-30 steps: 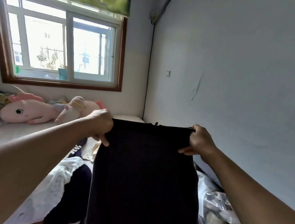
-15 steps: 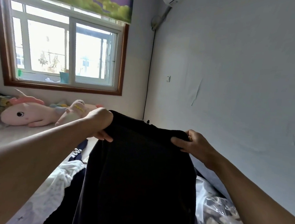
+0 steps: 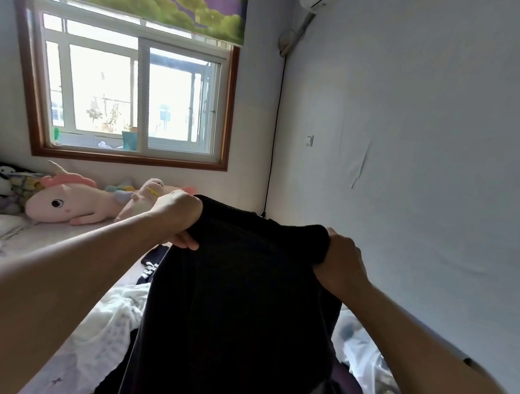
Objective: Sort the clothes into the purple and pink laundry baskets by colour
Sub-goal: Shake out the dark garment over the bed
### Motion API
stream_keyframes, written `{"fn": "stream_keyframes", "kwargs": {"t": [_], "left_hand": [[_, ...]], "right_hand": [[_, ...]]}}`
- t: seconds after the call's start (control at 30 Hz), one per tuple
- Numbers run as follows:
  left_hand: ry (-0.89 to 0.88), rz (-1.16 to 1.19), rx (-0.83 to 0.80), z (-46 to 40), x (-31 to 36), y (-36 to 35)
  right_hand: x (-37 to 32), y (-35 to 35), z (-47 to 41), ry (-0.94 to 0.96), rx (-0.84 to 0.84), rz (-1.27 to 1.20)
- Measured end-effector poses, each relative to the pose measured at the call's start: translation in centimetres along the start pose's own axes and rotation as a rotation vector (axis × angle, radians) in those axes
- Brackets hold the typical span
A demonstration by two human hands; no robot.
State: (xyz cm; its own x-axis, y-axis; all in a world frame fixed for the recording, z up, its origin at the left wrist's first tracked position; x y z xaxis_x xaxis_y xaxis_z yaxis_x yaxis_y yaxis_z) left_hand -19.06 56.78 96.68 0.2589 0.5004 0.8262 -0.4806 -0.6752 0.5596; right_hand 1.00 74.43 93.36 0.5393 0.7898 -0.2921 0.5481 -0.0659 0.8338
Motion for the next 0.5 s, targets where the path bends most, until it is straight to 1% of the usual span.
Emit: {"fn": "stream_keyframes", "kwargs": {"t": [0.07,0.1,0.2,0.27,0.3,0.37,0.43,0.5], "left_hand": [[-0.034,-0.058,0.069,0.0,0.0,0.2],[-0.064,-0.078,0.079,0.1,0.0,0.2],[-0.108,-0.077,0.052,0.2,-0.1,0.2],[-0.105,-0.106,0.026,0.2,0.0,0.2],[-0.109,-0.118,0.021,0.4,0.1,0.2],[-0.129,-0.155,0.033,0.7,0.4,0.3],[-0.174,-0.194,0.051,0.9,0.6,0.4],[-0.215,-0.226,0.044,0.9,0.6,0.4]], "right_hand": [[0.0,0.0,-0.1,-0.048,0.017,0.014],[-0.1,0.1,-0.3,-0.071,0.032,0.029],[0.4,-0.1,-1.0,-0.064,0.042,0.118],[0.8,0.0,-1.3,-0.101,0.039,0.041],[0.9,0.2,-1.4,-0.145,0.035,-0.059],[1.0,0.7,-1.5,-0.199,0.08,-0.13],[0.8,1.1,-1.5,-0.254,0.023,-0.181],[0.4,1.5,-1.4,-0.251,-0.071,-0.083]]}}
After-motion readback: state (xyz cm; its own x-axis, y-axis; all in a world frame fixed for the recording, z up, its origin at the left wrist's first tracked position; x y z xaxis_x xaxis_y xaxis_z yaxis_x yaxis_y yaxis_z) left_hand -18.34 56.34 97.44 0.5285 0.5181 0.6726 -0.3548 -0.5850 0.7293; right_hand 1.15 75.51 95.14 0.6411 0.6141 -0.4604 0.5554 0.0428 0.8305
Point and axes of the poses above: each hand's wrist, its own z-axis away from the middle knuckle, its own y-axis out of the back of the hand, x = y × z, the point moved 4 cm from there along -z, towards the middle knuckle, and after that the axes turned 4 degrees about -x, right-handed, at the moved point
